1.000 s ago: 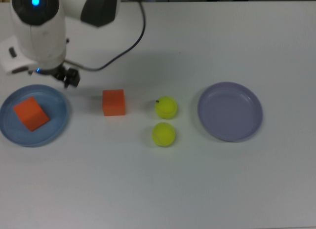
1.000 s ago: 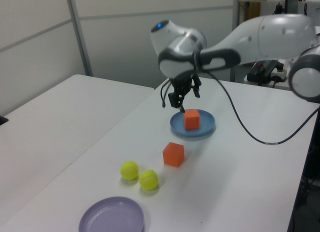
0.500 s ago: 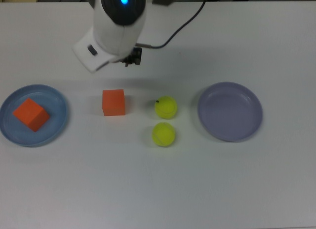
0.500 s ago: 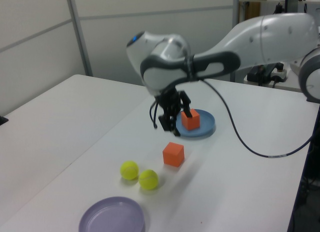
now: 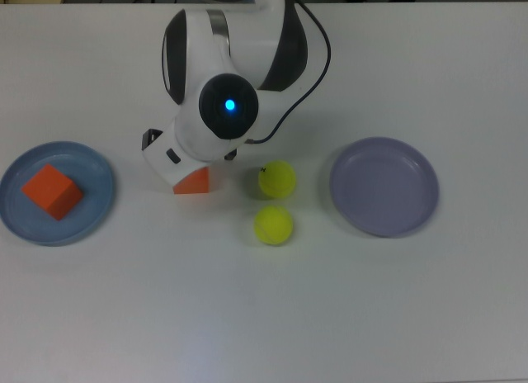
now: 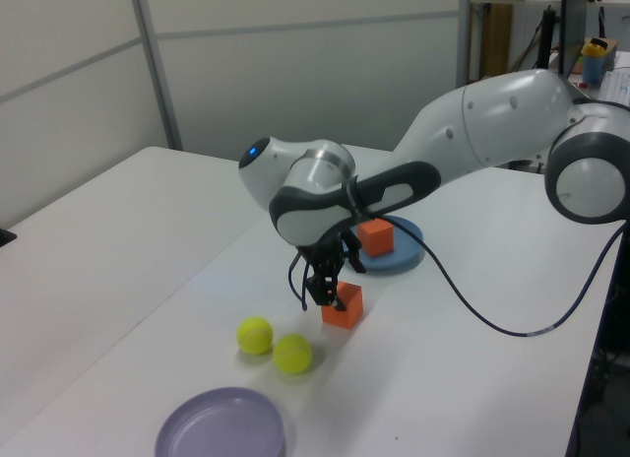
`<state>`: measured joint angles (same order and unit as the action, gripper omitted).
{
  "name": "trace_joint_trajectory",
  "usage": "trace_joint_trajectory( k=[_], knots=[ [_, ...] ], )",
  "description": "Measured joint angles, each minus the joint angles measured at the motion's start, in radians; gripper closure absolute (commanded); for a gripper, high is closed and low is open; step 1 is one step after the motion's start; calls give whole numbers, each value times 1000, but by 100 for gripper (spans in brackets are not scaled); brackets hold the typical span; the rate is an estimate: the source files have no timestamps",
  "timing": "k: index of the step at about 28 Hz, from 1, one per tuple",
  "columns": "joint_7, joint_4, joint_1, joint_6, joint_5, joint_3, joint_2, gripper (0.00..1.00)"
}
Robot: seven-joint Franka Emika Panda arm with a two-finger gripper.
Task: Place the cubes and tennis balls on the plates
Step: 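Move down to the second orange cube and grasp it, then carry the second cube to the blue plate and release it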
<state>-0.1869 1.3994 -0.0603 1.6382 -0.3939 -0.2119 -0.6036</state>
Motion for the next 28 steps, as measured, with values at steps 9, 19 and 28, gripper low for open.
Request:
trace_joint_trajectory(
  k=[9, 19, 28],
  knots=[
    [-33, 1, -18, 43, -49, 0, -51, 100],
    [-40, -36, 6, 44, -49, 12, -34, 100],
    [11, -42, 153, 44, -51, 16, -6, 78]
  ],
)
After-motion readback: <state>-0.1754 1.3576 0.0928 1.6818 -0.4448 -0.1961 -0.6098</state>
